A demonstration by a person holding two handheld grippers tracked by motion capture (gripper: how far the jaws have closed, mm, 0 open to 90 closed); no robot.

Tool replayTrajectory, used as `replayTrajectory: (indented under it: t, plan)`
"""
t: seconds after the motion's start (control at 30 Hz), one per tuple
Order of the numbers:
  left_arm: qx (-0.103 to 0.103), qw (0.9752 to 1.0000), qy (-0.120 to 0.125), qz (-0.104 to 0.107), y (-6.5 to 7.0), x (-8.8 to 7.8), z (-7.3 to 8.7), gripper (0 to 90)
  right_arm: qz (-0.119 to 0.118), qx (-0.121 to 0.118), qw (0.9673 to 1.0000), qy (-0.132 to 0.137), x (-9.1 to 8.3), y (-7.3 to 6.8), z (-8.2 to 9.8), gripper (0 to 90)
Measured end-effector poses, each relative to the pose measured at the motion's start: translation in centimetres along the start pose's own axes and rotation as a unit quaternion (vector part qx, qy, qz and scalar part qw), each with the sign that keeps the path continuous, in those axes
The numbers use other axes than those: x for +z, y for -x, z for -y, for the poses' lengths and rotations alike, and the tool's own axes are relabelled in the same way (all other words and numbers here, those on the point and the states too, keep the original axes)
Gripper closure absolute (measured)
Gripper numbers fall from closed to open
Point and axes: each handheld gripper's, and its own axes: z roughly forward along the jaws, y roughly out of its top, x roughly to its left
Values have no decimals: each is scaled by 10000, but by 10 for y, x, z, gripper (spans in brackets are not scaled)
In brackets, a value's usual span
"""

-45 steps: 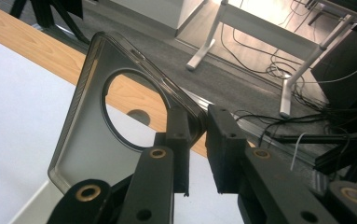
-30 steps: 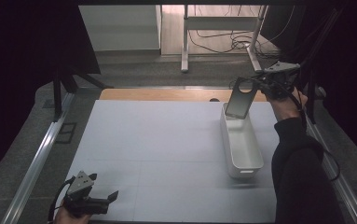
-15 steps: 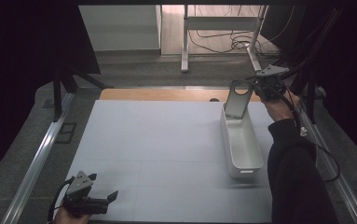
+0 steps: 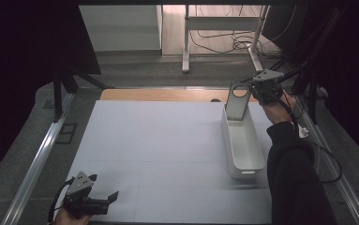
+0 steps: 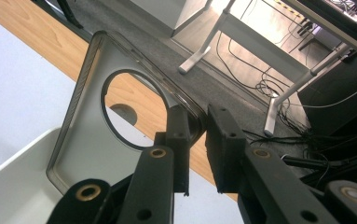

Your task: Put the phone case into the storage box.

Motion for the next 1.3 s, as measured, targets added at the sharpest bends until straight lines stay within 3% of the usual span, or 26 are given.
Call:
replayTrajectory:
  t: [1.0, 1.3]
  plan:
    - [-55, 10000, 9, 22, -1, 0, 0, 0, 34, -331, 9994, 71, 14, -15, 14, 782]
    - [-60, 10000, 8, 21, -1, 0, 0, 0, 20, -262, 9996, 101, 15, -16, 17, 749]
